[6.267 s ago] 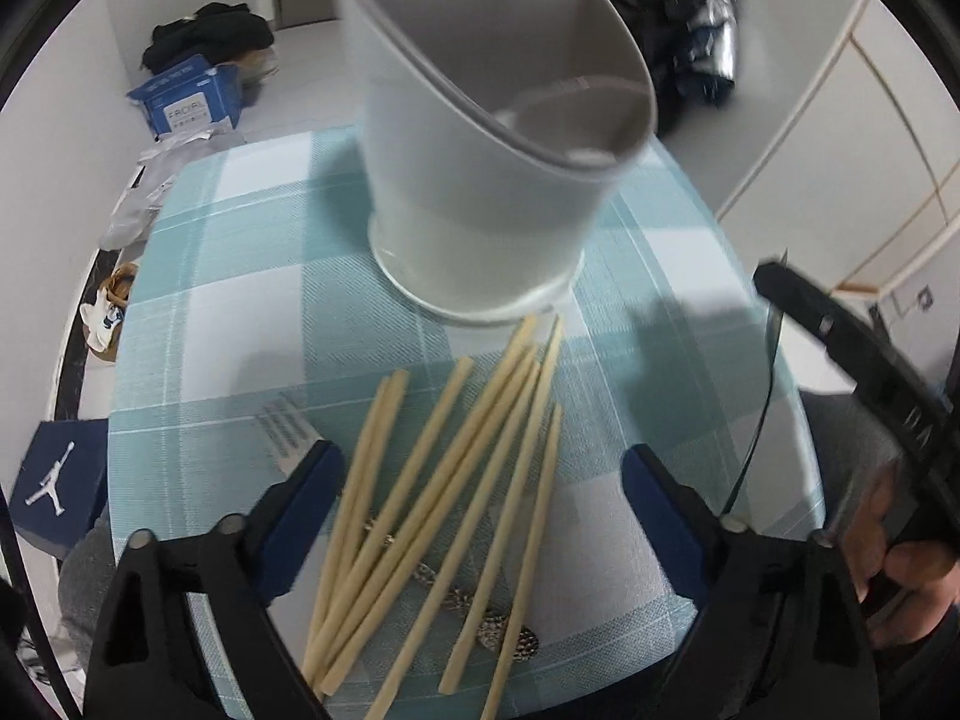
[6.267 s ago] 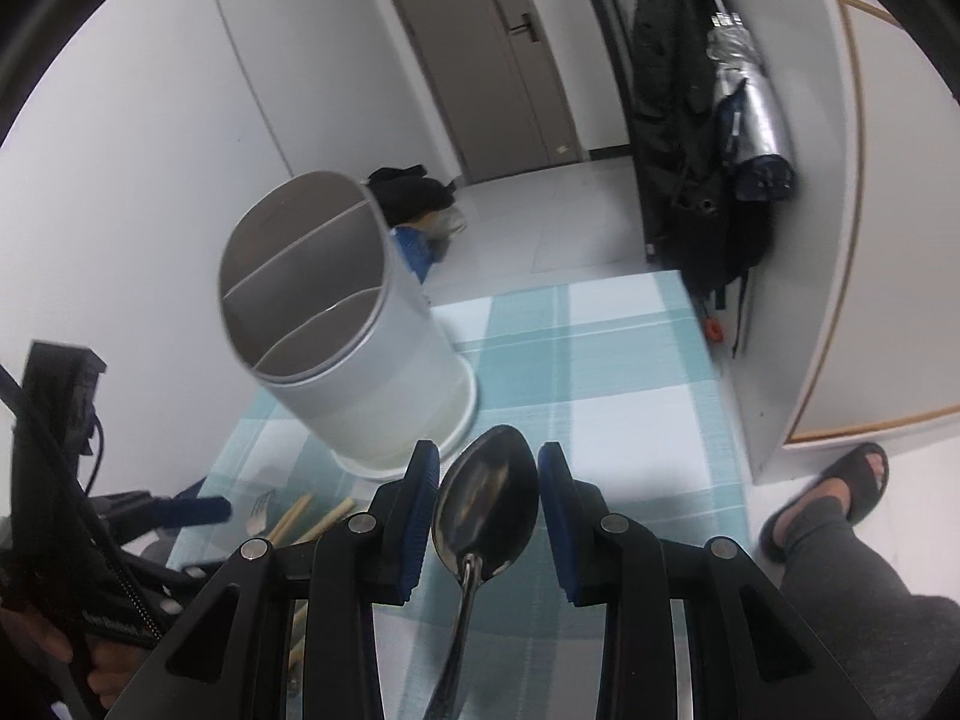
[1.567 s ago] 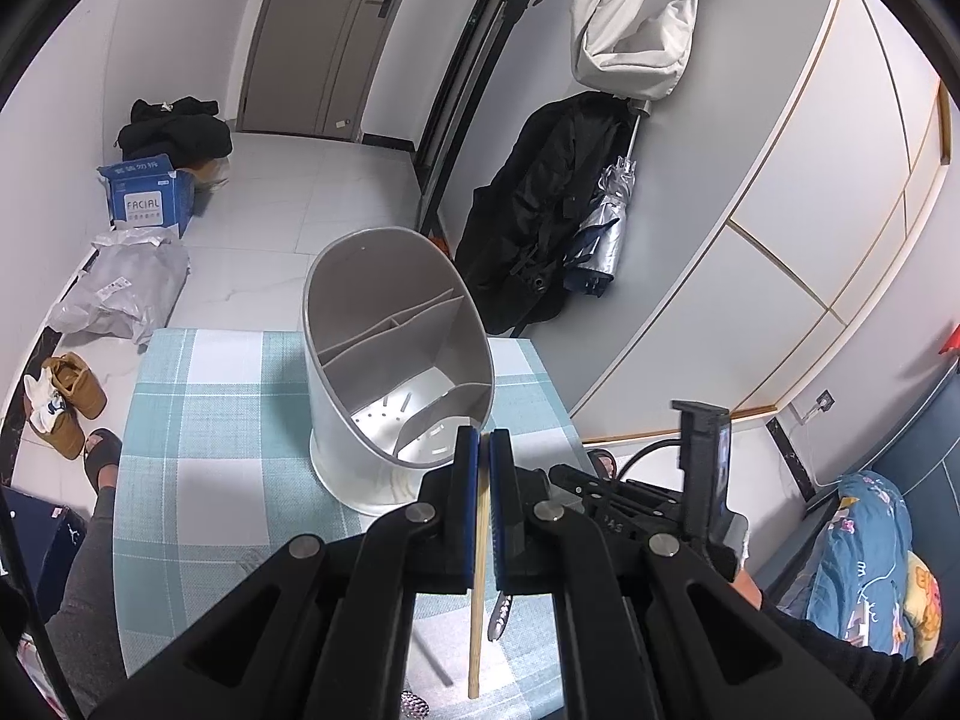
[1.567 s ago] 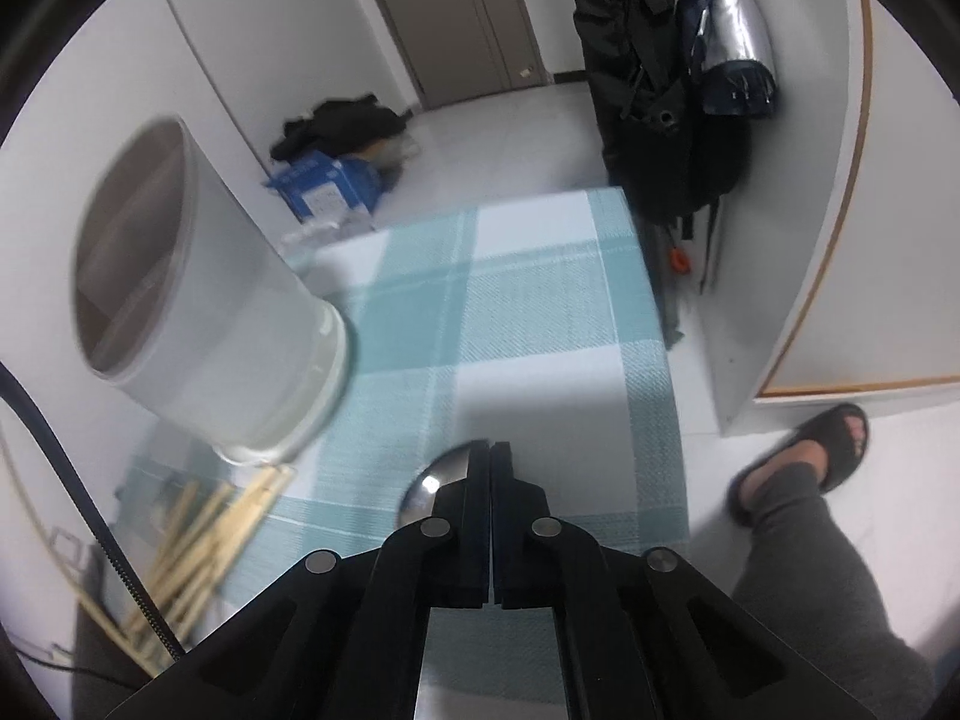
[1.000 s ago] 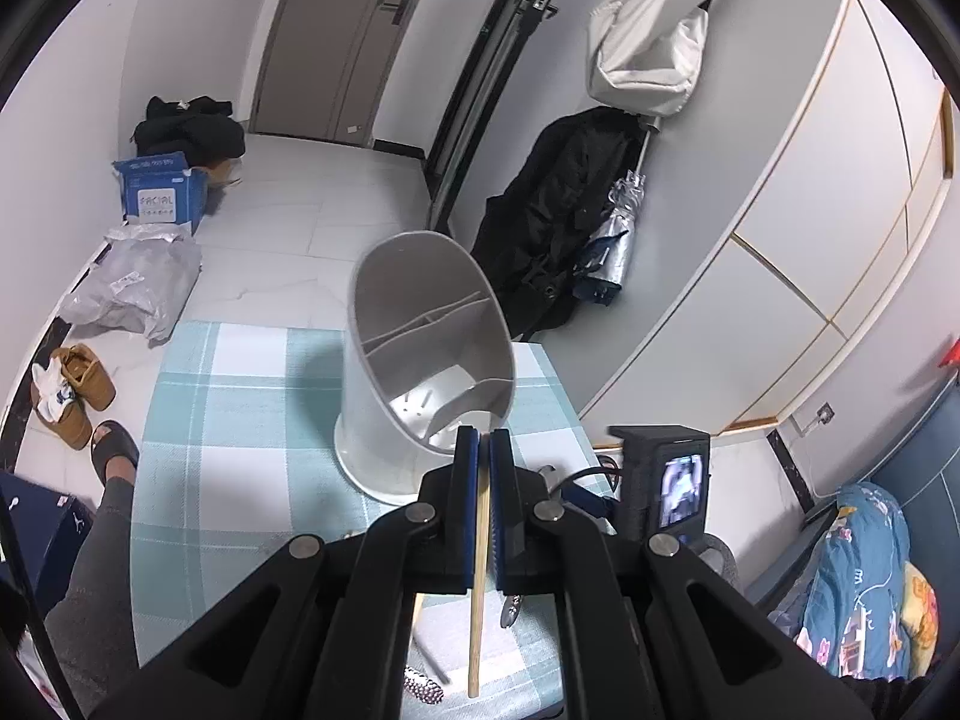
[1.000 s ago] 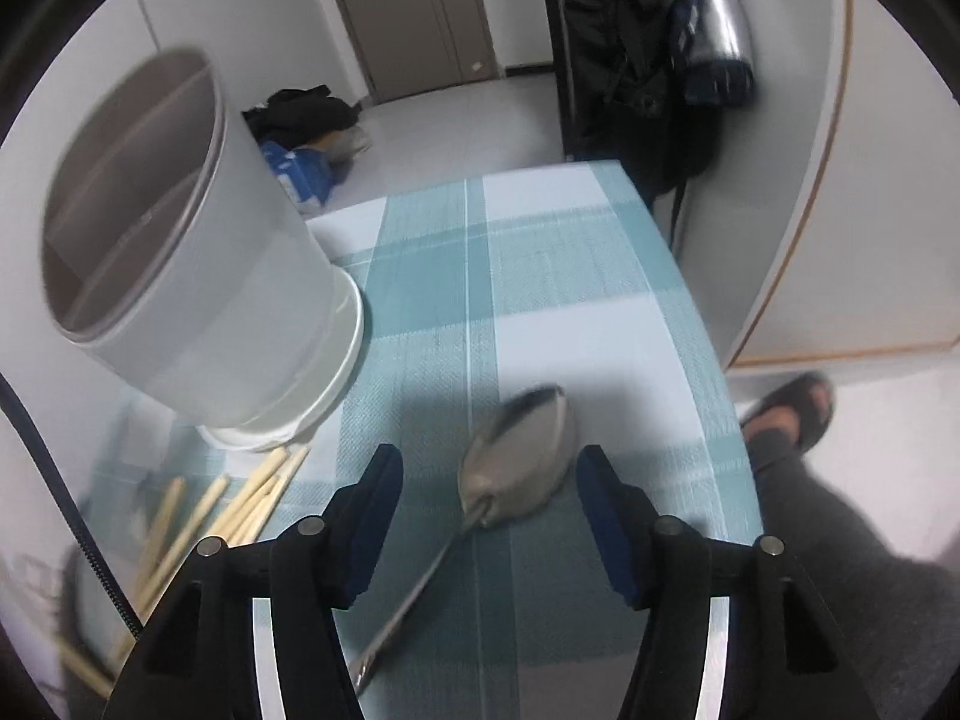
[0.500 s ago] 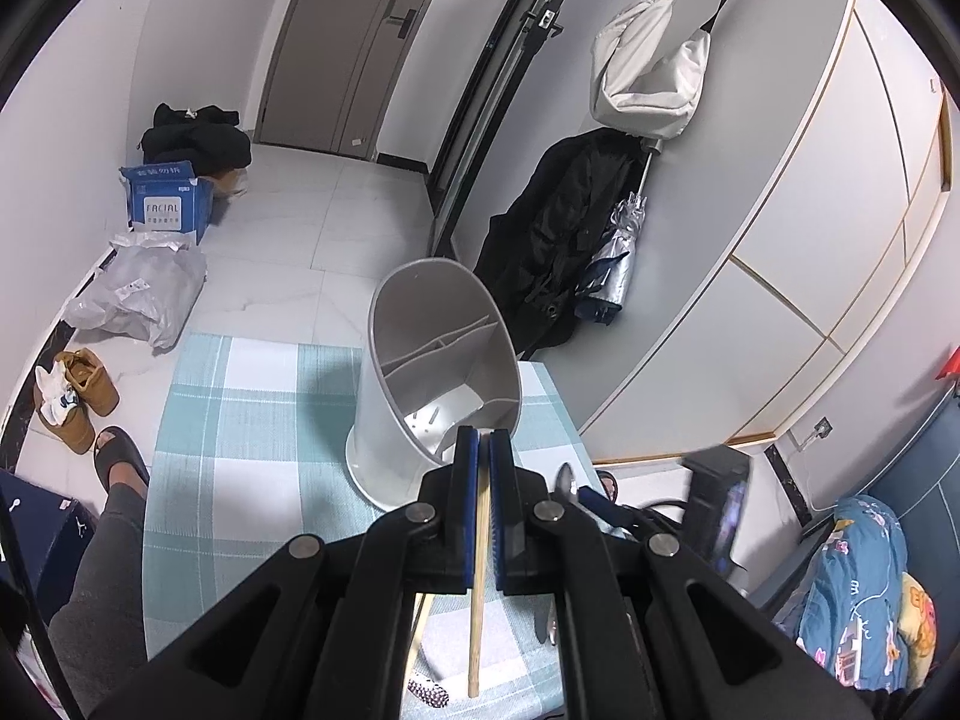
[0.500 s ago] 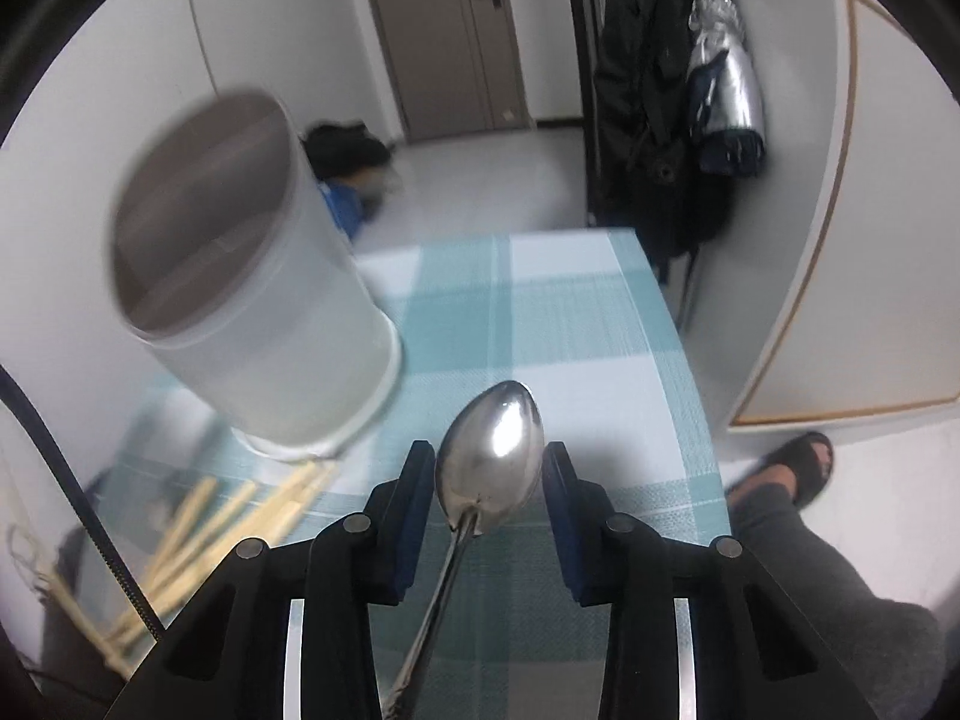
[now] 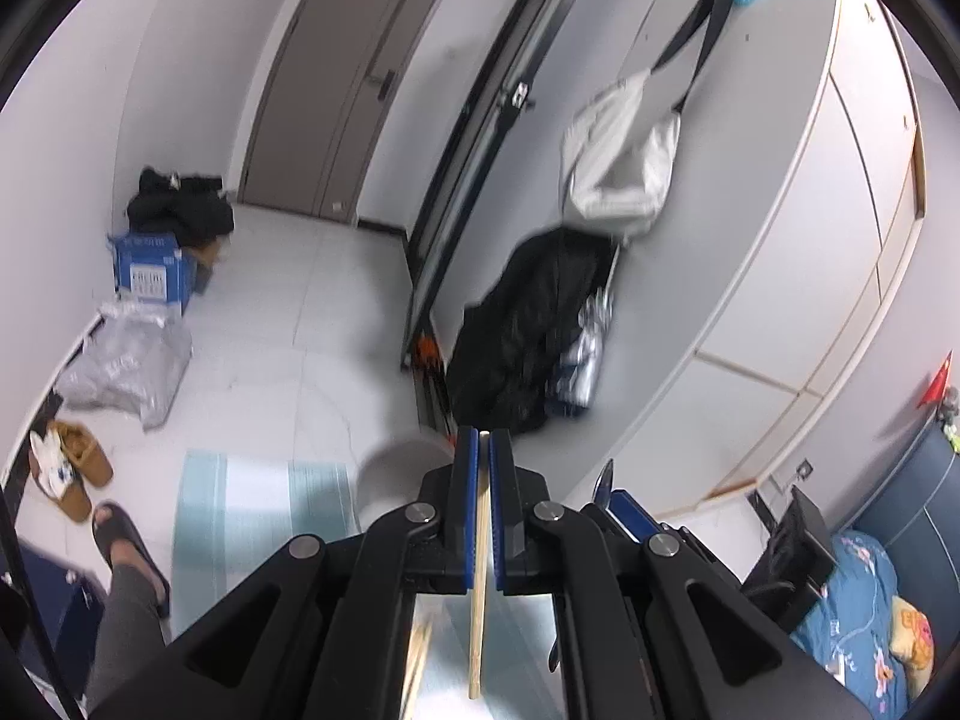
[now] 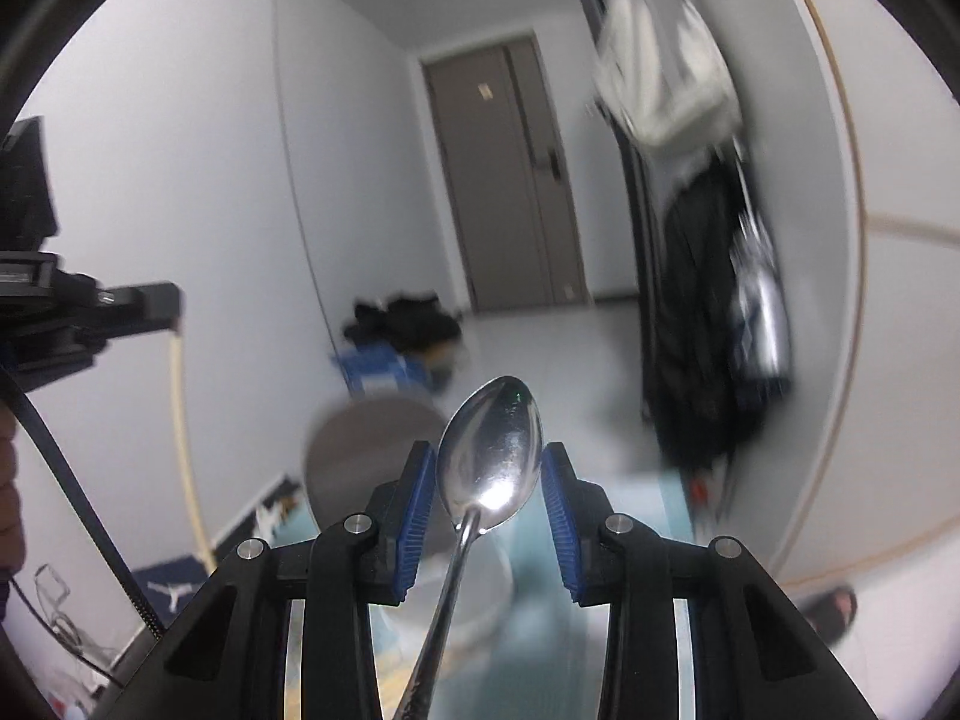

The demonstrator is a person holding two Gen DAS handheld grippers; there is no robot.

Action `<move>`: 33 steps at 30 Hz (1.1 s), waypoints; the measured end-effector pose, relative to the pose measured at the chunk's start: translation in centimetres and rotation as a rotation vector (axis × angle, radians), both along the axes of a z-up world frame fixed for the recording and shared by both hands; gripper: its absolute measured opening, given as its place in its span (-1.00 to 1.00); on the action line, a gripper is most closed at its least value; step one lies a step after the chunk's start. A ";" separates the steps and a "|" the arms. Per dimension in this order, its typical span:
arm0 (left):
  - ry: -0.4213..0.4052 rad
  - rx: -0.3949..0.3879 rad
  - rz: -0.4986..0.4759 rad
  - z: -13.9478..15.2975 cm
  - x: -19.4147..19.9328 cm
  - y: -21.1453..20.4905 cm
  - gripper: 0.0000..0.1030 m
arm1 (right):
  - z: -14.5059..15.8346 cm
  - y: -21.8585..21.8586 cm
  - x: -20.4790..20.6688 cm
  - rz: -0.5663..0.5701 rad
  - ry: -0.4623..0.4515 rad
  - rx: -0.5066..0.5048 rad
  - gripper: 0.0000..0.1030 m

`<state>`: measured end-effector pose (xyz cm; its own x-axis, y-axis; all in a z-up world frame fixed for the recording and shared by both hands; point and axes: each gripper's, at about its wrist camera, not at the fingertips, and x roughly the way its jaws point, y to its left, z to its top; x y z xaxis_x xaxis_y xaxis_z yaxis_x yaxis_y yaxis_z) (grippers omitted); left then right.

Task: Organize utensils
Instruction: 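Lower the spoon into the holder with the right gripper while the left inserts the chopstick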

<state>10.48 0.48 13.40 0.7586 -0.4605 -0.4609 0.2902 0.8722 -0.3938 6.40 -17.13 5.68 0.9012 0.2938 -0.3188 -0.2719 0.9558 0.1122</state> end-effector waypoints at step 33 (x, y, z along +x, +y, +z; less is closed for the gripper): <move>-0.215 0.138 0.133 -1.6 5.5 0.0 -1.00 | 1.6 7.3 11.7 0.127 -0.326 -0.035 -0.32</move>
<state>15.96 0.47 11.82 0.8951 -0.2946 -0.3346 0.2339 0.9493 -0.2101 18.09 -9.80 7.25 0.9143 0.4037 -0.0320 -0.4046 0.9139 -0.0324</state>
